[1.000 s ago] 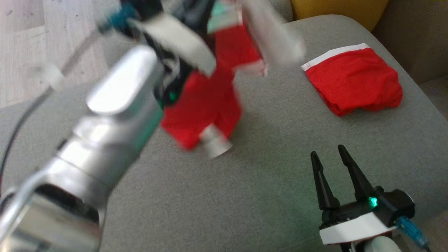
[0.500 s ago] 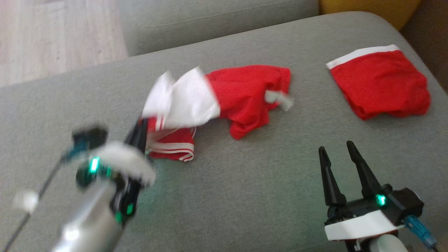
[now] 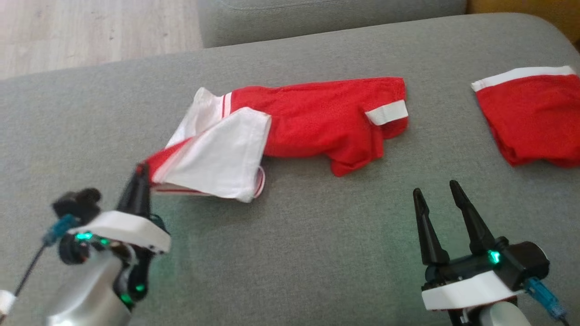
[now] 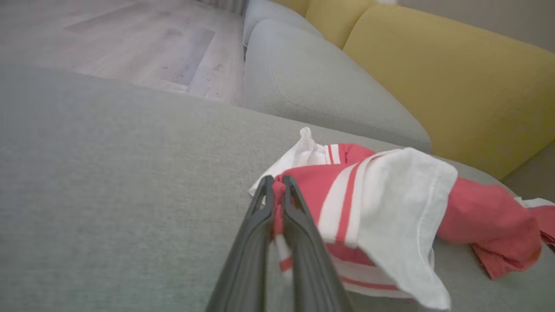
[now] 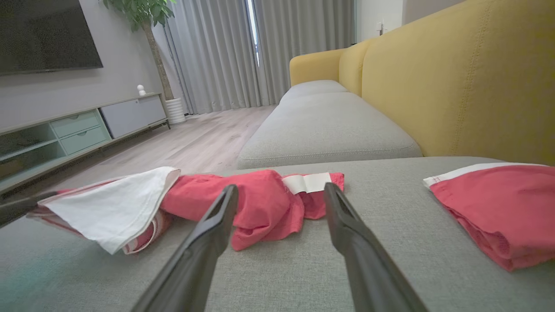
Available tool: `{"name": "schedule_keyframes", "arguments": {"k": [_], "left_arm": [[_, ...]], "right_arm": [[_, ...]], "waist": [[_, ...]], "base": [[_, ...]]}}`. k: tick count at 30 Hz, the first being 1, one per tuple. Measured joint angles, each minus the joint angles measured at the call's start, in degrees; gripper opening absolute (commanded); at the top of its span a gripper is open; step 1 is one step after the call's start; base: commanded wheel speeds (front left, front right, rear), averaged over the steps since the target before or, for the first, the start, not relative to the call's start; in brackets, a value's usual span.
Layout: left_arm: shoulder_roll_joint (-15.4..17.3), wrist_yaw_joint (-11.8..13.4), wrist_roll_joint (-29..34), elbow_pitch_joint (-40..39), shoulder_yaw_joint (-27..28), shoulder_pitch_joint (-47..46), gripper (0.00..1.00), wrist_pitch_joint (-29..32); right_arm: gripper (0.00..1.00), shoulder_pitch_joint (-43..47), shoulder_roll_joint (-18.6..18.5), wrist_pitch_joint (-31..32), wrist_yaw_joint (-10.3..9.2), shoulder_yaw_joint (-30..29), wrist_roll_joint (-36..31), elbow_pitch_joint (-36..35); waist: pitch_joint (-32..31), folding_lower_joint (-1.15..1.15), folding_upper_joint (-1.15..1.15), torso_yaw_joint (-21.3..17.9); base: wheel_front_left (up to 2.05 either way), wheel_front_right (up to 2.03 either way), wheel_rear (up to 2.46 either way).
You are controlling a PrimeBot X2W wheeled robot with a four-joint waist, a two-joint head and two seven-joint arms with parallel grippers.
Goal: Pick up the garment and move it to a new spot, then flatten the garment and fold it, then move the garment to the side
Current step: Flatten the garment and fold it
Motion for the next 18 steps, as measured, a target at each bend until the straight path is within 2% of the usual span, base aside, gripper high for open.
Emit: {"name": "schedule_keyframes", "arguments": {"k": [5, 6, 7, 12, 15, 18], "left_arm": [[2.4, 1.4, 1.3, -2.1, 2.4, -1.2, 0.0, -0.5], [2.5, 1.7, 1.7, -2.2, 2.6, -1.6, 0.55, -0.5], [2.5, 1.9, 2.3, -2.2, 2.6, -2.1, 1.0, -0.5], [2.1, 5.1, 6.5, -2.0, 2.9, -2.4, 1.0, -1.0], [1.5, 8.4, 14.5, -6.4, 5.2, -1.1, 1.0, -1.0], [0.3, 8.3, 23.0, -11.3, 3.8, 1.8, 1.0, -1.2]], "right_arm": [[1.0, 0.0, -0.1, 0.0, 0.01, 0.8, -0.1, 0.1], [1.0, 0.0, -0.1, 0.0, 0.01, 0.9, -0.1, 0.1], [1.0, 0.0, -0.1, 0.0, 0.0, 0.9, -0.1, 0.1], [1.0, 0.0, -0.1, 0.0, 0.01, 1.4, -0.1, 0.2], [1.0, -0.1, -0.1, 0.0, 0.0, 1.2, -0.1, 0.2], [1.0, -0.1, -0.1, 0.0, 0.01, 1.2, -0.1, 0.2]], "waist": [[0.0, 0.0, 0.0, 1.0], [0.0, 0.0, 0.0, 1.0], [0.1, 0.0, 0.0, 1.1], [0.8, 0.0, 0.0, 0.8], [1.4, 0.0, 0.0, 0.7], [1.9, 0.0, 0.0, 0.5]], "base": [[0.0, 0.0, 0.0], [0.0, 0.0, 0.0], [0.0, 0.0, 0.0], [0.0, 0.0, 0.0], [0.0, 0.0, 0.0], [0.0, 0.0, 0.0]]}}
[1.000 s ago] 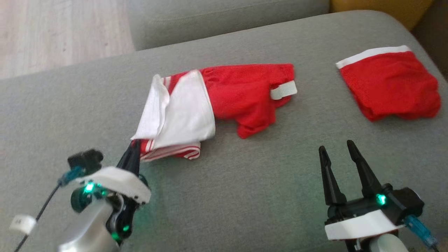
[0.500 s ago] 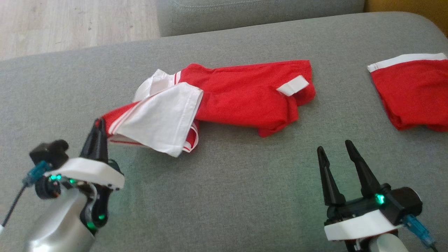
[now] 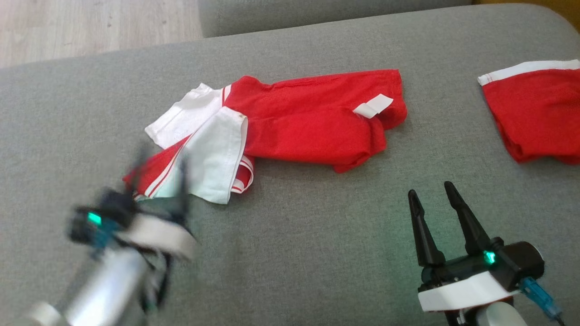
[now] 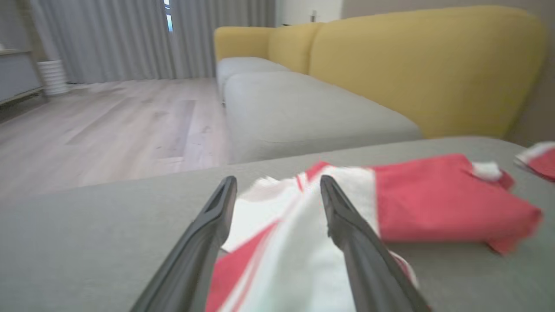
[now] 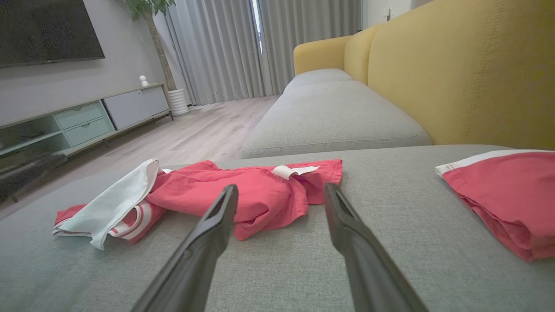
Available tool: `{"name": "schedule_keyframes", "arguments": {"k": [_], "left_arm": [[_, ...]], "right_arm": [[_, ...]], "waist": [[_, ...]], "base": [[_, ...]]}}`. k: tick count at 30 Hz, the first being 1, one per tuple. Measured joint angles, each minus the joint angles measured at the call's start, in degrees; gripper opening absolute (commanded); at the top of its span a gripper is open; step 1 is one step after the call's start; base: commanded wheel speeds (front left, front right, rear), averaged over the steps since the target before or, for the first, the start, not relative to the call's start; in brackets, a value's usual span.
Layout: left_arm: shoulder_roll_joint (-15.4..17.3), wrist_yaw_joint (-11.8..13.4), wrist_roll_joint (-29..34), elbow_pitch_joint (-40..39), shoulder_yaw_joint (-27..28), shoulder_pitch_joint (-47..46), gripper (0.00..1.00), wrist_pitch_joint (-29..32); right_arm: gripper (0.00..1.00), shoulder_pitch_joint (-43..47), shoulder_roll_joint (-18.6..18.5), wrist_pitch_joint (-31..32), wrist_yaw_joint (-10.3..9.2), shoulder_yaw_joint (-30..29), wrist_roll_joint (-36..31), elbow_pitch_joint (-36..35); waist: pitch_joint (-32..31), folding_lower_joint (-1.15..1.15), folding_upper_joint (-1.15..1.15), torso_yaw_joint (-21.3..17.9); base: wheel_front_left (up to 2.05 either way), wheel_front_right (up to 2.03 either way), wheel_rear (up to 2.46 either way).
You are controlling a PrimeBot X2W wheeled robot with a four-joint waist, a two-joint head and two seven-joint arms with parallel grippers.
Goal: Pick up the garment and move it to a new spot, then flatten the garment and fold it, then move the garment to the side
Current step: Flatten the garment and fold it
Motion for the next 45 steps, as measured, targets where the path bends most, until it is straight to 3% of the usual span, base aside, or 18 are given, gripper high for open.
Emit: {"name": "schedule_keyframes", "arguments": {"k": [4, 13, 21, 35, 38, 41, 42, 44, 45], "left_arm": [[-2.8, -2.0, 5.1, 0.1, -5.1, 5.7, 1.0, -0.1], [-3.6, -0.9, 13.9, 11.7, -11.7, 2.2, 1.0, 0.6], [-6.7, -0.4, 15.2, 17.5, -12.3, -0.9, 1.0, 0.3], [-8.2, -1.8, 15.2, 22.3, -11.8, -3.4, 1.0, 0.0], [-8.3, -1.2, 15.2, 22.7, -11.4, -3.4, 0.73, 0.0], [-8.3, 0.5, 16.2, 22.8, -10.8, -3.4, 0.61, 0.0], [-8.4, 0.8, 16.3, 22.8, -10.5, -3.4, 0.67, 0.0], [-8.4, 1.8, 16.7, 22.7, -10.2, -3.4, 0.94, 0.0], [-8.4, 2.5, 17.0, 22.4, -10.1, -3.4, 1.0, 0.0]], "right_arm": [[1.0, 0.0, 0.0, 0.0, -0.01, 0.0, 0.0, 0.0], [1.0, -1.9, -0.3, 0.0, 0.0, 0.3, 0.0, 0.1], [1.0, -1.9, -0.5, 0.0, -0.01, 0.5, 0.0, 0.2], [1.0, -2.0, -0.7, 0.0, -0.01, 1.0, 0.0, 0.3], [1.0, -2.0, -0.8, 0.0, 0.0, 1.0, 0.0, 0.3], [1.0, -2.0, -0.8, 0.0, 0.0, 1.0, 0.0, 0.3], [1.0, -2.0, -0.8, 0.0, -0.01, 1.0, 0.0, 0.3], [1.0, -2.0, -0.8, 0.0, 0.0, 1.0, 0.0, 0.3], [1.0, -2.0, -0.8, 0.0, -0.01, 1.0, 0.0, 0.3]], "waist": [[0.3, 0.0, 0.0, 0.1], [1.2, 0.0, 0.0, -0.3], [1.2, 0.0, 0.0, -1.2], [1.5, 0.0, 0.0, -2.2], [1.6, 0.0, 0.0, -2.4], [1.6, 0.0, 0.0, -2.6], [1.5, 0.0, 0.0, -2.6], [1.5, 0.0, 0.0, -2.7], [1.4, 0.0, 0.0, -2.7]], "base": [[0.0, 0.0, 0.0], [0.0, 0.0, 0.0], [0.0, 0.0, 0.0], [0.0, 0.0, 0.0], [0.0, 0.0, 0.0], [0.0, 0.0, 0.0], [0.0, 0.0, 0.0], [0.0, 0.0, 0.0], [0.0, 0.0, 0.0]]}}
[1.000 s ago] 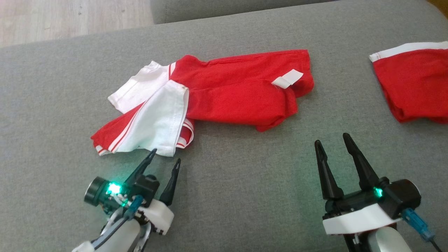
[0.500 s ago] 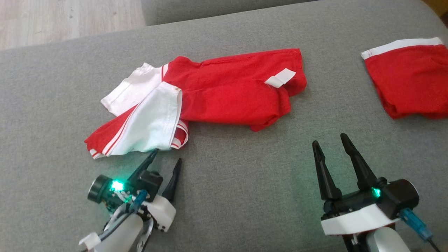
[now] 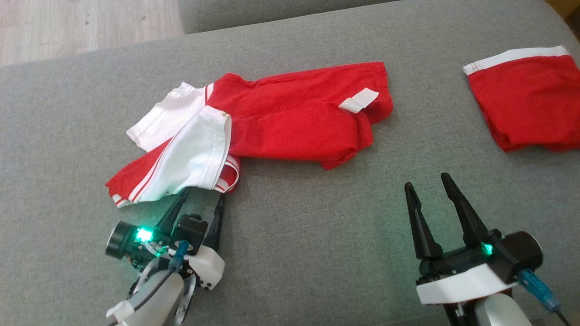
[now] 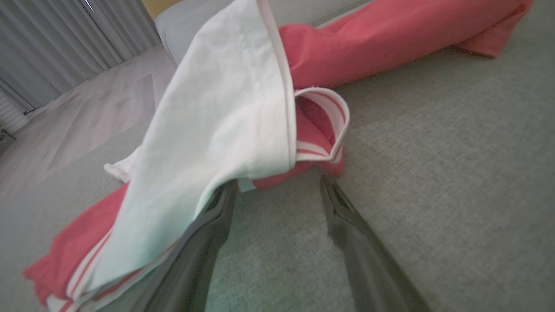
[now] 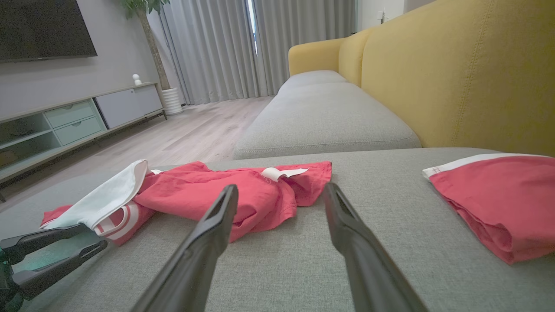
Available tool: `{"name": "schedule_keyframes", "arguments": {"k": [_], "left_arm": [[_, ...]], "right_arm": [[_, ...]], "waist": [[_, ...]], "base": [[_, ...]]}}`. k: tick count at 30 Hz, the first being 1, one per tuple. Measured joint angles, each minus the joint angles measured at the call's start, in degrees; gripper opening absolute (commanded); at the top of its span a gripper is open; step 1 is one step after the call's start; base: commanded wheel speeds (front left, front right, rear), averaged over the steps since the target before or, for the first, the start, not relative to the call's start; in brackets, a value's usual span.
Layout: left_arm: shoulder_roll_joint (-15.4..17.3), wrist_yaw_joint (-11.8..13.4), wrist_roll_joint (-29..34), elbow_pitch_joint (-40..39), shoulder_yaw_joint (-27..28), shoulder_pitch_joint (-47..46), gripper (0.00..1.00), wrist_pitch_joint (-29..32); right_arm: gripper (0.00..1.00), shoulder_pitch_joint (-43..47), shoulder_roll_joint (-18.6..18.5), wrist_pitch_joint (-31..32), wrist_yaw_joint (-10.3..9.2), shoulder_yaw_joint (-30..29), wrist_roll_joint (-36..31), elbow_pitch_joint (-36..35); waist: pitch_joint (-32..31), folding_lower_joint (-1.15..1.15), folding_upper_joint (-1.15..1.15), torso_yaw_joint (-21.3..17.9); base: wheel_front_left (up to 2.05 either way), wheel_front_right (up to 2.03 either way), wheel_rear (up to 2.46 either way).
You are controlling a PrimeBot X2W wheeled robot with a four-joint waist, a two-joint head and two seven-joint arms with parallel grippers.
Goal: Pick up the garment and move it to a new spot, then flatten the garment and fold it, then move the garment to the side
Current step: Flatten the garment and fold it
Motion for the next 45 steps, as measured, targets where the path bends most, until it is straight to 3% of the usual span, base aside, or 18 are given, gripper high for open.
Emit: {"name": "schedule_keyframes", "arguments": {"k": [3, 16, 18, 19, 20, 21, 34, 39, 45], "left_arm": [[0.0, 1.5, 0.8, -0.9, 0.1, 0.2, 1.0, 0.0], [0.1, 3.4, 2.3, -0.8, 1.6, -0.1, 1.0, 0.0], [0.1, 3.7, 2.6, -0.8, 2.2, -1.0, 0.46, 0.0], [0.0, 3.7, 2.7, -0.8, 2.4, -1.4, 0.35, 0.0], [0.0, 3.7, 2.7, -0.8, 2.7, -1.7, 0.07, 0.0], [-0.1, 3.6, 2.7, -0.8, 3.1, -2.0, 0.0, 0.0], [-0.5, 1.3, 3.1, -6.0, 4.0, 1.6, 0.0, 0.0], [1.1, 1.1, 3.1, -13.7, 3.9, 6.3, 0.0, 0.1], [5.0, 2.0, 1.8, -29.4, 4.4, 9.8, 0.0, 4.6]], "right_arm": [[1.0, 0.0, 0.0, 0.0, 0.0, 0.0, 0.0, 0.0], [1.0, -0.2, 0.0, 0.0, 0.0, 0.5, 0.5, 0.3], [1.0, -0.2, -0.1, 0.0, 0.01, 0.7, 0.5, 0.3], [1.0, -0.2, -0.2, 0.0, 0.0, 0.8, 0.5, 0.3], [1.0, -0.2, -0.3, 0.0, 0.01, 0.9, 0.5, 0.3], [1.0, -0.2, -0.4, 0.0, 0.0, 1.0, 0.5, 0.3], [1.0, -0.2, -0.4, 0.0, 0.0, 0.6, 0.6, 0.6], [1.0, 0.2, -0.3, 0.0, 0.01, 0.4, 0.6, 0.7], [1.0, 1.3, 0.1, 0.0, 0.01, 0.2, 0.6, 0.7]], "waist": [[-0.1, 0.0, 0.0, 0.1], [0.4, 0.0, 0.0, 0.3], [0.5, 0.0, 0.0, 0.1], [0.5, 0.0, 0.0, 0.1], [0.6, 0.0, 0.0, 0.0], [0.5, 0.0, 0.0, -0.1], [-1.4, 0.0, 0.0, 1.1], [-2.5, 0.0, 0.0, 2.1], [-3.2, -0.01, 0.0, 3.1]], "base": [[0.0, 0.0, 0.0], [0.0, 0.0, 0.0], [0.0, 0.0, 0.0], [0.0, 0.0, 0.0], [0.0, 0.0, 0.0], [0.0, 0.0, 0.0], [0.0, 0.0, 0.0], [0.0, 0.0, 0.0], [0.0, 0.0, 0.0]]}}
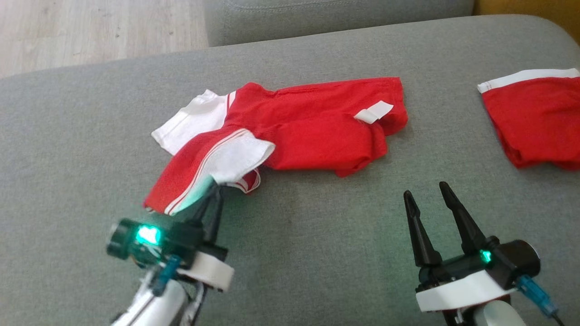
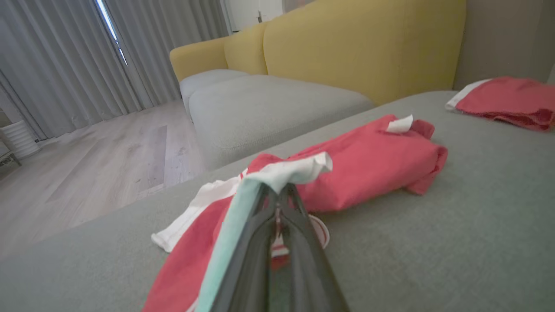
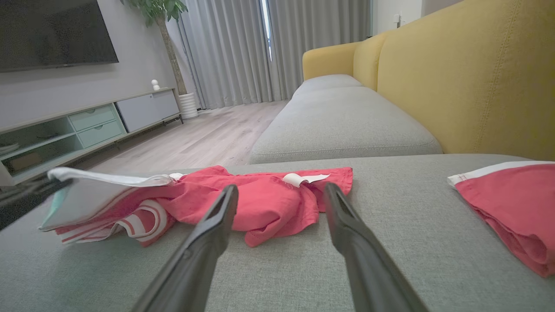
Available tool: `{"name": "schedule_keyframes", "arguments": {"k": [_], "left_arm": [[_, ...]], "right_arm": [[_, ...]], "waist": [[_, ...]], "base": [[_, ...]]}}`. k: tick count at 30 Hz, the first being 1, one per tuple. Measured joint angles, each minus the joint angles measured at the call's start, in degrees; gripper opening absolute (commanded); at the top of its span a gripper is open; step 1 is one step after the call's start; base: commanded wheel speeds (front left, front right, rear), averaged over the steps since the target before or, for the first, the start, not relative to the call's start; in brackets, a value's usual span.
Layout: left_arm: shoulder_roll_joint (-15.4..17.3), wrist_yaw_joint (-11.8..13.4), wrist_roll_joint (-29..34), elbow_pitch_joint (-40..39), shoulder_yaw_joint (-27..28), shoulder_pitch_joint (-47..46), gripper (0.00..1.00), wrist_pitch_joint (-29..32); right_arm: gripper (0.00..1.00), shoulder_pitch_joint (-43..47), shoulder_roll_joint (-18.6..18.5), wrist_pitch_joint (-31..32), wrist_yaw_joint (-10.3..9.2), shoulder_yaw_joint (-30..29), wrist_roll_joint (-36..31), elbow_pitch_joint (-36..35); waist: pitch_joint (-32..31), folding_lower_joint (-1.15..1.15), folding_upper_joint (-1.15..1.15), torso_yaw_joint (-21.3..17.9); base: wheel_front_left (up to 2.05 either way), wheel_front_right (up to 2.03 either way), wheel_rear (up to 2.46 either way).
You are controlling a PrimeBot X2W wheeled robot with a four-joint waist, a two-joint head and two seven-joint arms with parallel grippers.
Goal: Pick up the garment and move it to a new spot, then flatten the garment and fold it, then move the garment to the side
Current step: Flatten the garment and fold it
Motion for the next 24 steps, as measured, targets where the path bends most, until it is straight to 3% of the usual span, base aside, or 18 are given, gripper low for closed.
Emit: {"name": "schedule_keyframes", "arguments": {"k": [5, 11, 14, 18, 24], "left_arm": [[4.4, 1.0, -1.9, -11.1, 3.9, -0.1, 0.0, 3.9], [7.9, 0.3, -2.9, -12.9, 7.6, -4.5, 0.0, 5.7], [8.4, -0.8, -3.4, -12.0, 9.1, -9.0, 0.0, 5.6], [8.9, -2.0, -3.4, -10.2, 10.1, -14.2, 0.0, 5.6], [9.2, -3.1, -3.2, -9.3, 10.5, -20.3, 0.0, 5.1]], "right_arm": [[1.0, -0.1, 0.1, 0.0, -0.01, -0.7, 0.0, -0.1], [1.0, -4.1, -1.3, 0.0, 0.0, -2.1, 1.3, 2.5], [1.0, -11.3, -4.4, 0.1, 0.0, -2.6, 1.9, 10.5], [1.0, -23.5, -6.7, 6.9, -0.01, -4.1, 4.4, 20.6], [1.0, -39.4, -9.3, 14.6, -0.01, 0.4, 10.7, 30.6]], "waist": [[0.4, 0.0, 0.0, 0.6], [2.5, 0.0, 0.0, 1.2], [4.2, 0.01, 0.0, 1.6], [6.7, 0.02, 0.0, 2.0], [10.6, 0.02, 0.0, 3.1]], "base": [[0.0, 0.0, 0.0], [0.0, 0.0, 0.0], [0.0, 0.0, 0.0], [0.0, 0.0, 0.0], [0.0, 0.0, 0.0]]}}
